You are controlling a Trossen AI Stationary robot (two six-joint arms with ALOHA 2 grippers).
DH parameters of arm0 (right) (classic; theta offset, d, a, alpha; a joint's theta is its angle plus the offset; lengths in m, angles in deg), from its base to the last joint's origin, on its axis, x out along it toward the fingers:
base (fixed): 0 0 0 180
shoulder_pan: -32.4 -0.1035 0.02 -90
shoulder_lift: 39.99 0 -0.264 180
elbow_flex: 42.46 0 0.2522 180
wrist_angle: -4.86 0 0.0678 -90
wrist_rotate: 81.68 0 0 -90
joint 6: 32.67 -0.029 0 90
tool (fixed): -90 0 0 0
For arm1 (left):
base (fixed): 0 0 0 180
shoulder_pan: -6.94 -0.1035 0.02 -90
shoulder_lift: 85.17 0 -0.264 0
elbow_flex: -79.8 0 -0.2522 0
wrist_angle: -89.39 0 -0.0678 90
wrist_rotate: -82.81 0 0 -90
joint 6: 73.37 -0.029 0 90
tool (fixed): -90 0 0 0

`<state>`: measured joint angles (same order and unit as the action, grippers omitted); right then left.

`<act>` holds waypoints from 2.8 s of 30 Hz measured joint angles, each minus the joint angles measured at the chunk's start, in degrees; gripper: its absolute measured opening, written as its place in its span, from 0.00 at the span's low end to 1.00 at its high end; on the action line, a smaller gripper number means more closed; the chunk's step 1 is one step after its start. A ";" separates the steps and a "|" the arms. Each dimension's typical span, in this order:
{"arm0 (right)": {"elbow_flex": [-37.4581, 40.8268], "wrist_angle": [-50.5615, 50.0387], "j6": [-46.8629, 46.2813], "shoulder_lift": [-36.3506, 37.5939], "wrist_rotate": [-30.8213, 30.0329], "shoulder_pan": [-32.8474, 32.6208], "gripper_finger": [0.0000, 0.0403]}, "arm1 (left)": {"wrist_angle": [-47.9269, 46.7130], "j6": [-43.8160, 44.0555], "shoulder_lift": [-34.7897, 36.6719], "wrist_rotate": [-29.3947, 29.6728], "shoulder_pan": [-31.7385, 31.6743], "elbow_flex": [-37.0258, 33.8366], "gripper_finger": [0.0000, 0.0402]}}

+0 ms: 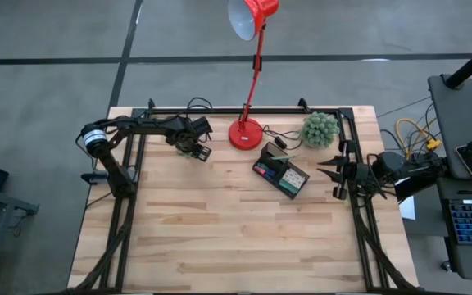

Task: Pick and place office supplies into organizer
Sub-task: Put the scissors into the desk organizer

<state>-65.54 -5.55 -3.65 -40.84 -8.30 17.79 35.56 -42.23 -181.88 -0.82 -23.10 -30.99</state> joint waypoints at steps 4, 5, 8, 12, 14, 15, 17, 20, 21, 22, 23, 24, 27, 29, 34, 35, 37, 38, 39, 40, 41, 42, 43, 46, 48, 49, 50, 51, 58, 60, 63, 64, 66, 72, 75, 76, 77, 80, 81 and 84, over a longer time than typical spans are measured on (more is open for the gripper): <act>0.00 0.01 0.19 0.02 -0.01 0.00 0.14 | -0.12 0.07 -0.37 -3.66 0.28 1.01 0.38; 0.00 0.04 0.18 0.02 0.00 0.02 0.14 | -0.35 0.04 -0.37 -3.57 0.27 1.18 0.38; 0.00 0.04 0.19 0.02 0.00 0.00 0.14 | -0.36 0.03 -0.37 -2.85 0.13 1.53 0.38; 0.00 0.04 0.17 0.02 0.00 0.00 0.14 | -0.36 -0.02 -1.15 -2.94 0.24 0.89 0.38; -0.02 0.06 0.17 0.02 -0.01 0.02 0.14 | -0.21 -0.27 -1.87 -3.09 0.22 0.26 0.38; 0.00 0.03 0.17 0.02 0.00 0.00 0.14 | -0.14 -0.45 -2.51 -3.07 0.22 0.09 0.38; 0.00 0.04 0.17 0.02 -0.02 0.00 0.14 | 0.06 -0.51 -3.77 -3.08 0.22 -0.31 0.38; 0.00 0.04 0.17 0.02 -0.02 0.01 0.14 | -0.04 -1.62 -5.18 -3.05 0.22 -0.28 0.33; 0.00 0.04 0.17 0.02 -0.01 0.01 0.14 | -0.22 -2.28 -5.58 -3.05 0.22 -0.10 0.30; 0.00 0.04 0.17 0.02 -0.01 0.00 0.14 | -0.35 -2.99 -5.78 -3.10 0.22 0.09 0.27; 0.00 0.04 0.17 0.02 -0.02 0.02 0.14 | -0.39 -3.43 -5.83 -3.11 0.22 0.16 0.23; 0.00 0.04 0.17 0.02 -0.02 0.02 0.14 | -0.42 -4.01 -5.85 -3.17 0.22 0.24 0.19; 0.00 0.04 0.17 0.02 -0.02 0.00 0.14 | -0.46 -6.16 -5.55 -3.42 0.20 0.42 0.08; 0.00 0.04 0.17 0.02 -0.01 0.01 0.14 | -0.45 -7.68 -5.49 -3.53 0.15 0.50 0.03; 0.00 0.04 0.17 0.02 -0.02 0.00 0.14 | -0.70 -8.23 -5.50 -3.65 0.11 0.70 0.03; 0.00 0.04 0.17 0.02 -0.02 0.02 0.14 | -1.14 -8.75 -5.46 -3.89 0.09 0.95 0.03; 0.00 0.04 0.17 0.02 -0.02 0.00 0.14 | -2.14 -9.67 -4.86 -4.87 0.04 1.53 0.03; 0.00 0.04 0.25 0.02 -0.02 0.02 0.14 | -2.70 -9.99 -4.35 -5.44 0.04 1.91 0.03; 0.00 0.04 0.53 0.02 -0.01 0.02 0.14 | -3.25 -10.36 -3.75 -5.87 0.12 2.29 0.03; 0.00 0.04 0.64 0.02 -0.01 0.01 0.14 | -3.83 -10.63 -3.02 -6.36 0.21 2.63 0.03; 0.00 0.04 0.66 0.02 0.00 0.02 0.14 | -4.92 -10.76 -2.29 -7.19 0.31 2.92 0.03; 0.00 0.05 0.63 0.02 -0.02 0.02 0.14 | -7.22 -10.70 -1.50 -8.28 0.61 3.00 0.03; -0.01 0.06 0.63 0.02 -0.02 0.02 0.14 | -8.83 -10.56 -0.48 -9.15 0.93 3.33 0.03; 0.00 0.09 0.63 0.01 -0.02 0.02 0.14 | -7.74 -10.71 3.67 -11.84 1.67 5.21 0.03; 0.00 0.07 0.76 0.00 0.00 0.02 0.14 | -9.37 -10.55 6.29 -12.91 2.37 5.05 0.03; 0.00 0.08 0.85 0.00 -0.02 0.02 0.14 | -9.51 -10.48 7.34 -13.25 3.00 4.89 0.03; 0.00 0.09 0.87 0.00 -0.01 0.02 0.14 | -9.01 -10.54 8.56 -13.65 3.76 4.89 0.03; 0.00 0.08 0.88 0.02 0.00 0.02 0.14 | -8.89 -10.55 10.04 -14.50 4.37 4.96 0.03; 0.00 0.11 1.01 0.04 0.00 0.02 0.14 | -6.34 -8.62 17.12 -17.63 10.09 5.02 0.03; 0.00 0.13 1.01 0.04 0.00 0.02 0.14 | -4.37 -7.35 18.17 -19.40 12.18 5.02 0.03; 0.00 0.24 0.96 0.03 -0.01 0.02 0.14 | 0.04 -7.02 18.48 -21.77 15.63 5.02 0.03; 0.00 0.25 0.82 0.03 0.00 0.02 0.14 | 1.43 -7.16 18.54 -22.67 16.80 5.02 0.03; 0.00 0.26 0.79 0.04 0.00 0.02 0.14 | 3.74 -7.74 18.60 -24.83 19.11 5.29 0.03; 0.00 0.29 0.73 0.04 0.00 0.02 0.14 | 5.84 -9.10 18.19 -26.85 24.44 7.14 0.03; 0.00 0.31 0.84 0.04 0.00 0.02 0.14 | 11.76 -11.18 17.03 -26.90 26.97 8.14 0.03; 0.00 0.31 0.85 0.04 0.00 0.02 0.14 | 15.24 -12.59 16.51 -26.91 27.81 8.34 0.03; 0.00 0.33 0.85 0.04 -0.02 0.02 0.14 | 18.33 -14.27 15.80 -26.98 28.70 8.41 0.03; -0.01 0.41 0.82 0.04 -0.01 0.01 0.14 | 25.81 -21.39 13.58 -27.47 30.88 9.21 0.03; 0.00 0.46 0.81 0.00 -0.02 0.01 0.14 | 26.53 -24.24 12.78 -27.45 31.36 9.54 0.03; -0.01 0.39 0.83 0.00 -0.02 0.01 0.14 | 27.02 -32.42 10.22 -25.39 32.29 11.07 0.03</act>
<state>-65.55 -5.16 -2.82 -40.84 -8.33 17.80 62.58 -74.64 -171.66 -26.21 9.20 -19.91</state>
